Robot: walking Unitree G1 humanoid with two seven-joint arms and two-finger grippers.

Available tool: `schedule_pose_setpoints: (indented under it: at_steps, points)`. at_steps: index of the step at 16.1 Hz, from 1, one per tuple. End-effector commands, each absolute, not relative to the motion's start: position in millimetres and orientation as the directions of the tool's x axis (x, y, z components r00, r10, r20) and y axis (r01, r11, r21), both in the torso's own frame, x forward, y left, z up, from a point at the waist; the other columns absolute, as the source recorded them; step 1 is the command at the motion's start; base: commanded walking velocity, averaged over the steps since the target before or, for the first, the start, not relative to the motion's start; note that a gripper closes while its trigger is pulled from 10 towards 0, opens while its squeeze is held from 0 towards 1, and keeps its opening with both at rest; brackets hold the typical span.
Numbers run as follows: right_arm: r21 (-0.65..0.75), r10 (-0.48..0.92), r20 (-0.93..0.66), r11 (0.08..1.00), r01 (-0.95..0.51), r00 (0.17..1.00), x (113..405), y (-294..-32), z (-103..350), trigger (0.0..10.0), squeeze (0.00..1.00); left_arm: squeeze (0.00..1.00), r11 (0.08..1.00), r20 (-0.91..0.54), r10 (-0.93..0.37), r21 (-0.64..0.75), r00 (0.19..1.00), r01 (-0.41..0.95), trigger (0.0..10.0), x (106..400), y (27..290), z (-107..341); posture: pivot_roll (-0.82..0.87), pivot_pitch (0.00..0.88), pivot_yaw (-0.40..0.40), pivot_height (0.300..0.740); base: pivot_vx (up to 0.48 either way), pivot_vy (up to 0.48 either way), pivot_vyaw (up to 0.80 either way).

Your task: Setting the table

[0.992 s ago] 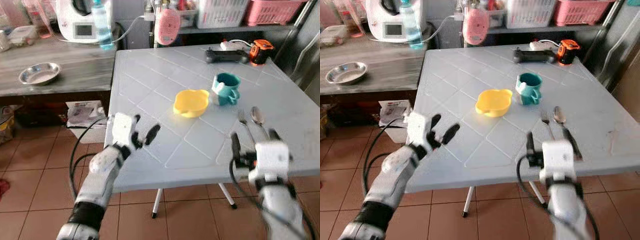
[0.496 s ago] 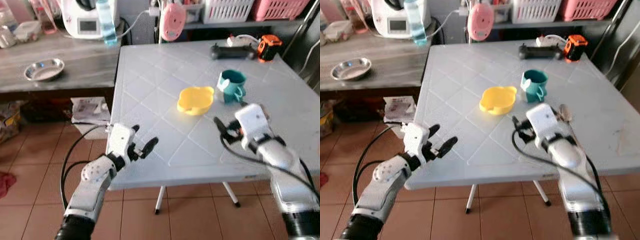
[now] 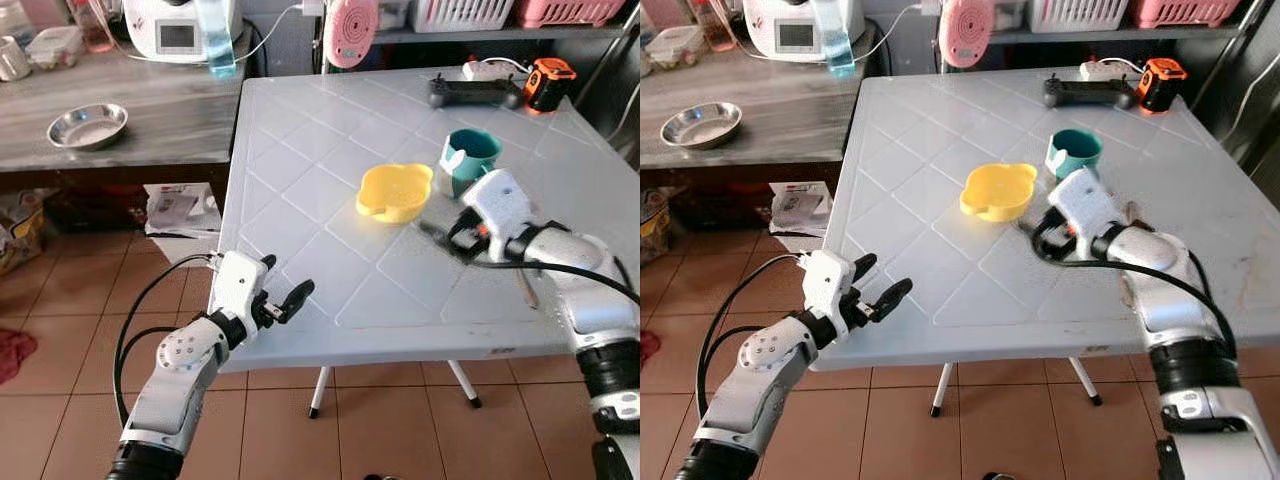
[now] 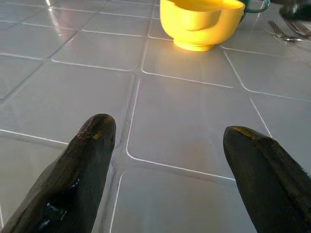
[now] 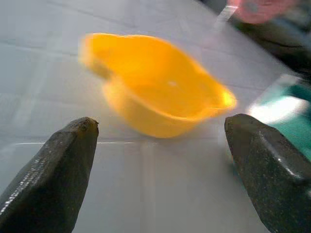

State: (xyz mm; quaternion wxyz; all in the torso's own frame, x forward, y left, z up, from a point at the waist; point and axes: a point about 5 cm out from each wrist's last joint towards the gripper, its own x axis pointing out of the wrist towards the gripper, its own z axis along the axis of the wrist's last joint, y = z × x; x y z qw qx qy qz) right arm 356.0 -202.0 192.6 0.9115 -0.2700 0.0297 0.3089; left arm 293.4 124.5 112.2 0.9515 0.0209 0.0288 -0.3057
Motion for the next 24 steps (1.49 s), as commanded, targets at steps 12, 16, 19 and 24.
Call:
schedule_pose_setpoints:
  at_steps: [12, 16, 19, 24]
  points:
    - [-0.641, 0.58, -0.368, 0.408, -0.65, 0.727, 367, -203, 196, 10.0, 0.0, 0.0, 0.813, -0.111, -0.578, 0.011, 0.809, 0.582, 10.0, 290, 123, 112, 0.1, 0.151, 0.029, 0.74, 0.0, 0.0, 0.0]
    - [-0.621, 0.57, -0.378, 0.429, -0.656, 0.73, 368, -214, 186, 10.0, 0.21, 0.0, 0.808, -0.131, -0.583, 0.008, 0.802, 0.589, 10.0, 289, 123, 110, 0.1, 0.154, 0.034, 0.74, 0.0, 0.0, 0.0]
    - [-0.681, 0.559, -0.368, 0.382, -0.625, 0.743, 371, -212, 190, 10.0, 0.28, 0.0, 0.805, -0.141, -0.587, 0.008, 0.797, 0.594, 10.0, 287, 124, 109, 0.11, 0.163, 0.037, 0.74, 0.0, 0.0, 0.0]
    - [-0.722, 0.635, -0.369, 0.264, -0.64, 0.678, 369, -195, 202, 10.0, 0.0, 0.0, 0.813, -0.15, -0.574, 0.009, 0.805, 0.582, 10.0, 285, 128, 108, 0.12, 0.17, 0.029, 0.74, 0.0, 0.0, 0.0]
